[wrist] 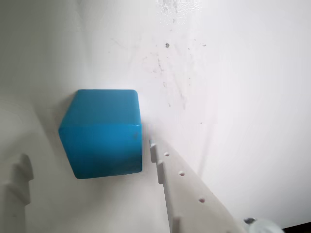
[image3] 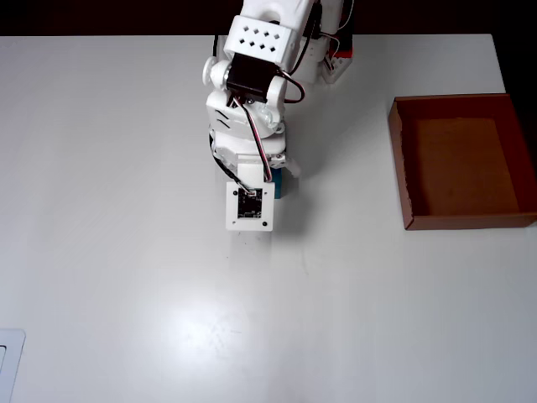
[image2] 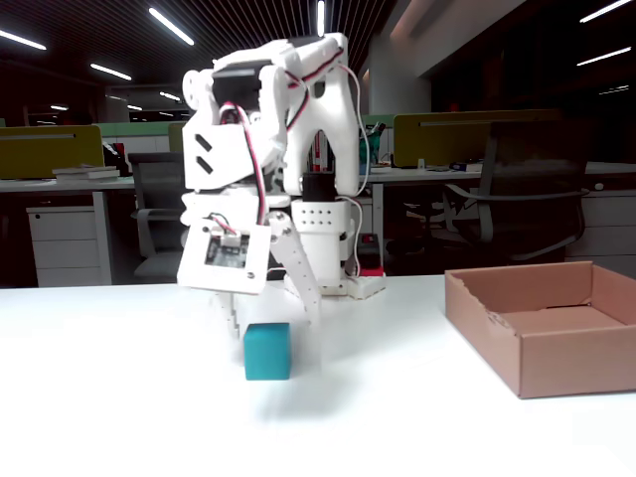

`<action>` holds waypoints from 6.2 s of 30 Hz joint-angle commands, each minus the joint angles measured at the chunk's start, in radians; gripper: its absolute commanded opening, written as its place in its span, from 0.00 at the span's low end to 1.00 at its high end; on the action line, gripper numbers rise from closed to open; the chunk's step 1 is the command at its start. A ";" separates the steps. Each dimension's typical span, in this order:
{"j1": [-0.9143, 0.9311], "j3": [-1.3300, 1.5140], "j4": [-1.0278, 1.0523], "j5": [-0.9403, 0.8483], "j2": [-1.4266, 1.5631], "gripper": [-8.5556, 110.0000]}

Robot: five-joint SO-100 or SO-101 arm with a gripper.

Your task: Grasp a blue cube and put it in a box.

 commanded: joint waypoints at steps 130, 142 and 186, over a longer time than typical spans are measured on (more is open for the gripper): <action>-1.121 -0.219 0.055 1.034 -0.106 0.21; -1.155 -0.190 0.009 1.066 -0.127 0.23; -0.767 0.132 0.337 0.799 0.959 0.28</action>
